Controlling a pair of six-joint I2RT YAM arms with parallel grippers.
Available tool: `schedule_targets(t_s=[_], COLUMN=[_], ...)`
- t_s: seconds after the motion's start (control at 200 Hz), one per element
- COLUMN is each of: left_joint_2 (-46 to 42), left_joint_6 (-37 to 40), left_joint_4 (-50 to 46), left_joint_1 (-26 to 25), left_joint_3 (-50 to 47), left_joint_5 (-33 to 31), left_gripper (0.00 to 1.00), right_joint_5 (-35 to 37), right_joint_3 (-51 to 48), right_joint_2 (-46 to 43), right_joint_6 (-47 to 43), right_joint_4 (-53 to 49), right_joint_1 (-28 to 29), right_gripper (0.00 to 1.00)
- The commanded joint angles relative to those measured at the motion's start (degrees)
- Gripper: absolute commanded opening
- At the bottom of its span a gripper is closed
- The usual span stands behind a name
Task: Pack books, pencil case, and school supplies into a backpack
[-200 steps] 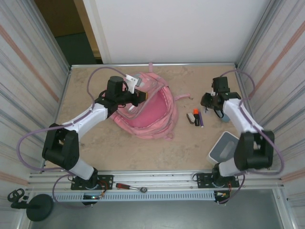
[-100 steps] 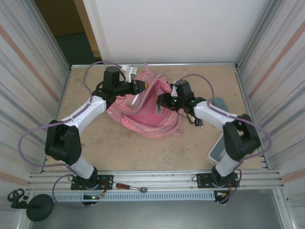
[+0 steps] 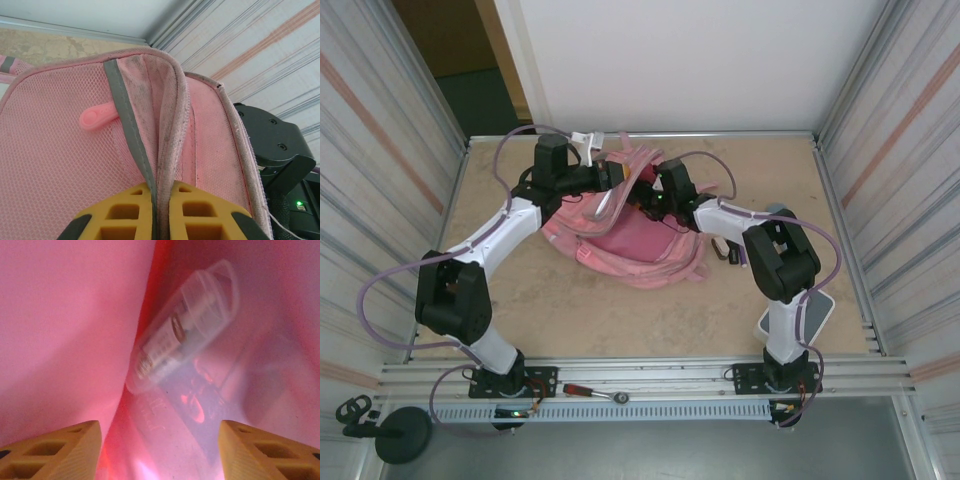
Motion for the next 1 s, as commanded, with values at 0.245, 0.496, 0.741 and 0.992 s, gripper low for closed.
schedule_targets(t_s=[0.245,0.496,0.741,0.992], left_joint_2=[-4.4,-5.5,-4.0,-2.0], left_joint_6=[2.2,1.2,-0.4,-1.0], left_joint_4=[7.9,11.6,14.7,15.7], left_joint_1=[0.9,2.7,2.9,2.8], left_joint_3=[-1.1,-6.5,-7.7,-7.8], left_joint_5=[3.3,3.8,5.5,7.4], left_gripper=[0.0,0.0,0.0,0.0], right_joint_5=[-0.3,22.6,37.6,44.3], right_joint_3=[-9.2,-17.2,-14.5,-12.9], right_joint_2=[-11.9,-32.8,-27.9,-18.7], right_joint_6=[-12.3,-30.8,-38.3,-39.6], right_joint_4=[-6.8,-28.6,-41.0,-42.5], right_joint_1=[-2.1,-12.1,-29.6,-34.6], right_gripper=[0.39,0.67,0.92,1.0])
